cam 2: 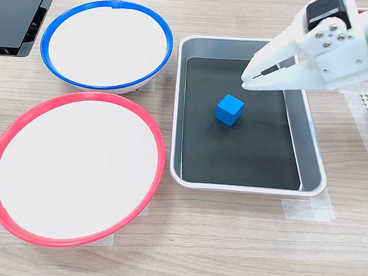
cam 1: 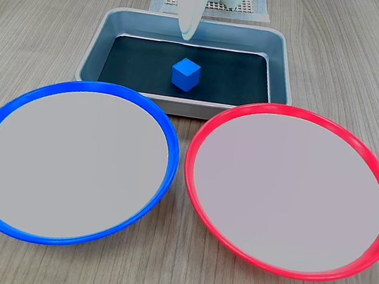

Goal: Move a blue block from tray to blue dish

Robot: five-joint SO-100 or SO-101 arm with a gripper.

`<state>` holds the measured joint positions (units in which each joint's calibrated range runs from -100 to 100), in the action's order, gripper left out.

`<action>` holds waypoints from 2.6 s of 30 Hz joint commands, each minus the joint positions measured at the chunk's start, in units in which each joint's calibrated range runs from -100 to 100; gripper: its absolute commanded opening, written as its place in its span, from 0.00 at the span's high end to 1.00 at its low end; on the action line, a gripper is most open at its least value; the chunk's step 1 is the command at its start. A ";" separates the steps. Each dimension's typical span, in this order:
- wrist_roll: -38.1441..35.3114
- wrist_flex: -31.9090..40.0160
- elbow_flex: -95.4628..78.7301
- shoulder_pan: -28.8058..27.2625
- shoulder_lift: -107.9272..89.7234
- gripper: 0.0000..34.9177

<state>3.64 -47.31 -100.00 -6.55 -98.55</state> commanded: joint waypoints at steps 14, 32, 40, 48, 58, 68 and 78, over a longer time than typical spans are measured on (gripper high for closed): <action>0.00 -0.11 0.00 -0.27 -0.43 0.99; -1.56 -0.11 0.00 2.17 -0.43 0.99; 0.93 -2.09 10.56 1.23 14.07 0.99; 7.96 -20.91 58.35 1.14 70.19 0.98; 6.94 -21.90 71.28 -0.27 92.71 0.53; 6.35 -19.67 69.82 1.23 96.38 0.41; 6.69 -15.38 67.64 4.24 98.51 0.54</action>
<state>10.09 -63.30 -32.12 -2.74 0.26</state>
